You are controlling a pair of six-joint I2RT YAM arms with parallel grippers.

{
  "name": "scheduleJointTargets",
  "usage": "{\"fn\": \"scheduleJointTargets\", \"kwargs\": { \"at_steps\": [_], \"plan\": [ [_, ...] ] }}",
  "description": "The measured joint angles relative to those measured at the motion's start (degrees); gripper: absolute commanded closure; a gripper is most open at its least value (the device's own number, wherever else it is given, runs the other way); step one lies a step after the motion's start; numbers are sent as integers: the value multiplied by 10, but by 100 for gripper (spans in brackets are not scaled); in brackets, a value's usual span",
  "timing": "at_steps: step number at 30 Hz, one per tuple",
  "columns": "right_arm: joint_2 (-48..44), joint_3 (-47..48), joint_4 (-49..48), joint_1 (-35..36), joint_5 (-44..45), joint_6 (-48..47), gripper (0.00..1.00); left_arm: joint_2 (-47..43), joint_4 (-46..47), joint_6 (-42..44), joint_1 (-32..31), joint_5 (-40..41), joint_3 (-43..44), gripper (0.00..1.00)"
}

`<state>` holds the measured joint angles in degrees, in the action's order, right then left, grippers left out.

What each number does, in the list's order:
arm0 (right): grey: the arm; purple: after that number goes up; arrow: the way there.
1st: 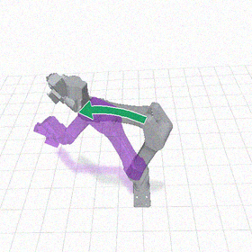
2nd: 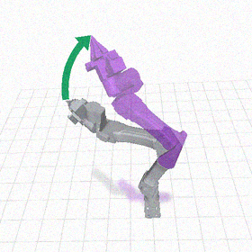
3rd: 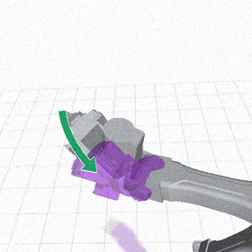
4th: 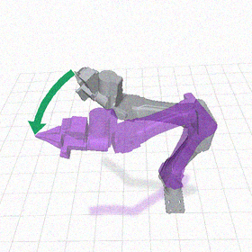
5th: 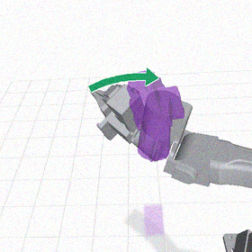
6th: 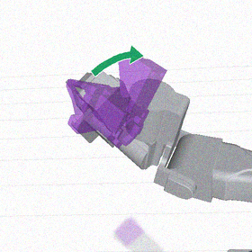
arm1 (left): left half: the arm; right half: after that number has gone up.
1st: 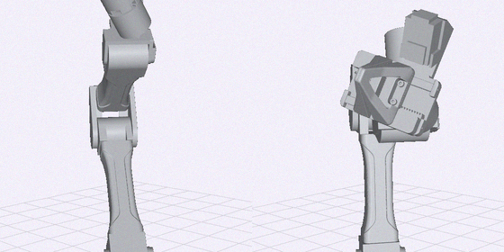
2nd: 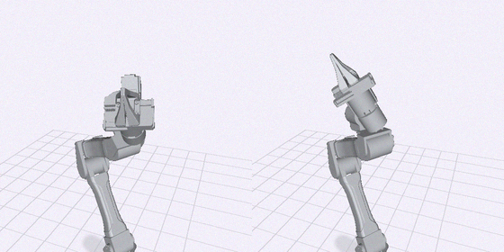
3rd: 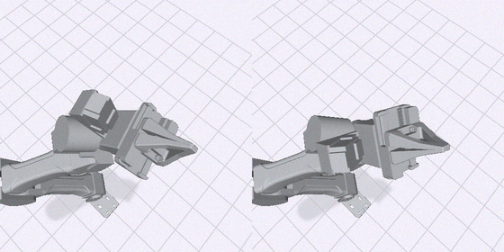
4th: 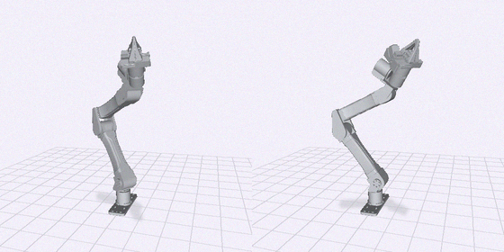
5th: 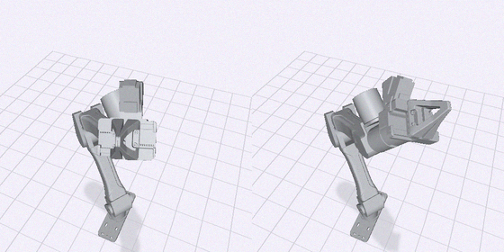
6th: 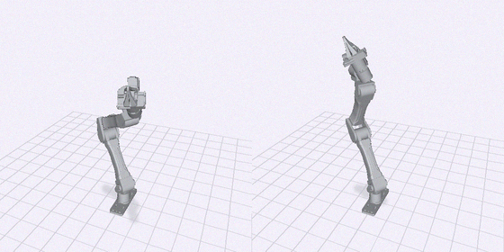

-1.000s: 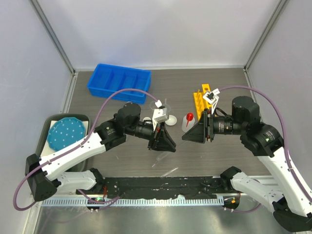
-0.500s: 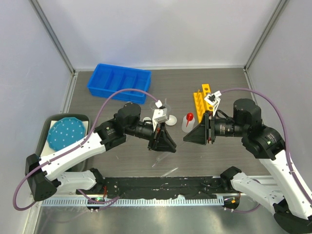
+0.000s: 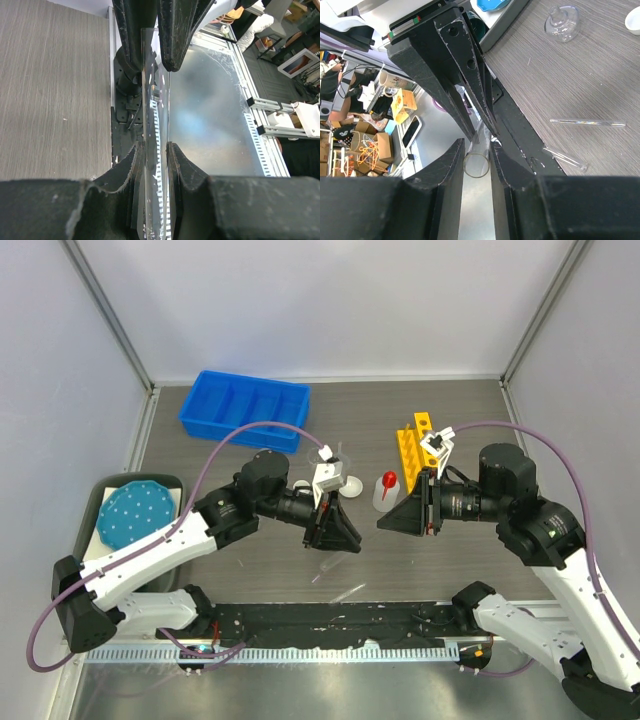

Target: Organize the chemistry lab equipment

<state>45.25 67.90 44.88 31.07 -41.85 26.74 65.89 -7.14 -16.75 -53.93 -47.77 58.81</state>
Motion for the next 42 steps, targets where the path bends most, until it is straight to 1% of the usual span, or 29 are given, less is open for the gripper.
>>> {"fn": "scheduleJointTargets", "kwargs": {
  "at_steps": [1,2,3,4,6,10,13,16,17,21,24,27,31,33,37,42],
  "plan": [
    [0,0,0,0,0,0,85,0,0,0,0,0,0,52],
    [0,0,0,0,1,0,85,0,0,-1,0,1,0,44],
    [0,0,0,0,3,0,86,0,-1,1,0,3,2,24],
    [0,0,1,0,3,0,86,1,-4,2,0,5,4,13],
    [2,0,2,0,5,0,86,1,-10,2,0,15,13,0],
    [14,3,13,0,26,-10,86,1,-36,10,0,46,38,0],
    [36,21,31,0,56,-22,87,-1,-73,17,0,101,59,0],
    [66,51,47,0,99,-37,89,0,-138,14,1,214,98,0],
    [83,66,56,0,124,-44,89,0,-167,7,1,275,118,0],
    [147,128,80,0,210,-67,92,-2,-245,-21,1,450,168,0],
    [202,181,88,0,289,-80,93,-16,-293,-39,4,536,171,0],
    [255,229,92,-1,372,-90,93,-40,-322,-47,4,573,157,0],
    [329,288,89,-10,472,-101,94,-86,-342,-52,4,583,121,0],
    [366,318,87,-25,503,-104,94,-106,-347,-53,4,583,106,0],
    [435,374,76,-77,529,-107,95,-129,-356,-54,4,582,89,0],
    [508,425,66,-150,544,-108,95,-134,-369,-56,4,582,74,0]
  ]
}}
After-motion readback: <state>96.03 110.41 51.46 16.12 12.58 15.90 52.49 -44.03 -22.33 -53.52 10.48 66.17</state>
